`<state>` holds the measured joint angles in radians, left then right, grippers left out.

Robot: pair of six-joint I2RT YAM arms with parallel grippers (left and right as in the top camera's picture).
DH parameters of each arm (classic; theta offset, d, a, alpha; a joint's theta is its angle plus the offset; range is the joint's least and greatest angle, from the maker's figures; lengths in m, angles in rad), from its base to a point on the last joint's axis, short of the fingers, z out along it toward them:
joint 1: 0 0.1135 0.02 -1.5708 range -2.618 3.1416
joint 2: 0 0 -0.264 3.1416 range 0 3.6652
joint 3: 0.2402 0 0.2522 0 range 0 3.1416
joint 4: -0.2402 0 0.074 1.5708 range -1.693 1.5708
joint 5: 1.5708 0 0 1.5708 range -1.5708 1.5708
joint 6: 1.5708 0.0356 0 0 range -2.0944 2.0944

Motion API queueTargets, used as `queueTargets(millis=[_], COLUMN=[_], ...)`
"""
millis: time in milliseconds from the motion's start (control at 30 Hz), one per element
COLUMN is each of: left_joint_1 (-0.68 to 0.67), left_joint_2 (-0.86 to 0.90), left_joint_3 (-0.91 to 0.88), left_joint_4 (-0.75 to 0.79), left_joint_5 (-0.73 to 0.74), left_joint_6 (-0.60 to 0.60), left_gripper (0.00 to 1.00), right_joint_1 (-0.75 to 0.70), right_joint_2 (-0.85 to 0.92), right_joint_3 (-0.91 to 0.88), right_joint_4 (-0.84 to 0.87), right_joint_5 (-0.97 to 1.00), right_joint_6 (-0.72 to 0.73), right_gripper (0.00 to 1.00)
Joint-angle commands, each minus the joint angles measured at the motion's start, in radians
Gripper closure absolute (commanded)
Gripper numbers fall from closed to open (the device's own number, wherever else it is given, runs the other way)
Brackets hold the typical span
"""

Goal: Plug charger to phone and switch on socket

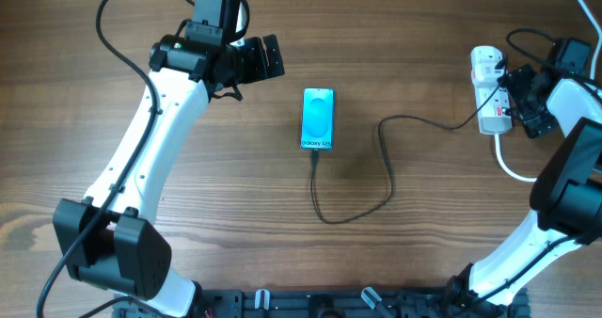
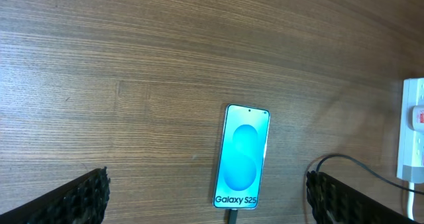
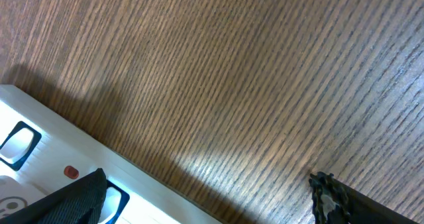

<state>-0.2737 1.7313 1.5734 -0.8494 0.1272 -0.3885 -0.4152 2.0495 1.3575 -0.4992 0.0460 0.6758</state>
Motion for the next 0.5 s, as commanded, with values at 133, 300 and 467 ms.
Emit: queueTargets(millis=[133, 300, 467], left_joint_1=[0.001, 0.001, 0.001], left_joint_2=[0.006, 0.006, 0.006], left_joint_3=[-0.001, -0.001, -0.001], left_joint_4=[0.000, 0.000, 0.000], left_joint_5=[-0.013, -0.013, -0.013], left_joint_6=[-0.013, -0.013, -0.012], left_gripper=[0.00, 0.00, 0.00], right_joint_1=[0.014, 0.014, 0.014], right_joint_2=[0.051, 0.051, 0.051], right_joint_3=[-0.011, -0.011, -0.011], right_joint_4=[-0.048, -0.079, -0.089], right_joint_5=[-0.074, -0.074, -0.077], right_joint_6=[-0.048, -0.048, -0.048], right_gripper=[0.00, 0.00, 0.00])
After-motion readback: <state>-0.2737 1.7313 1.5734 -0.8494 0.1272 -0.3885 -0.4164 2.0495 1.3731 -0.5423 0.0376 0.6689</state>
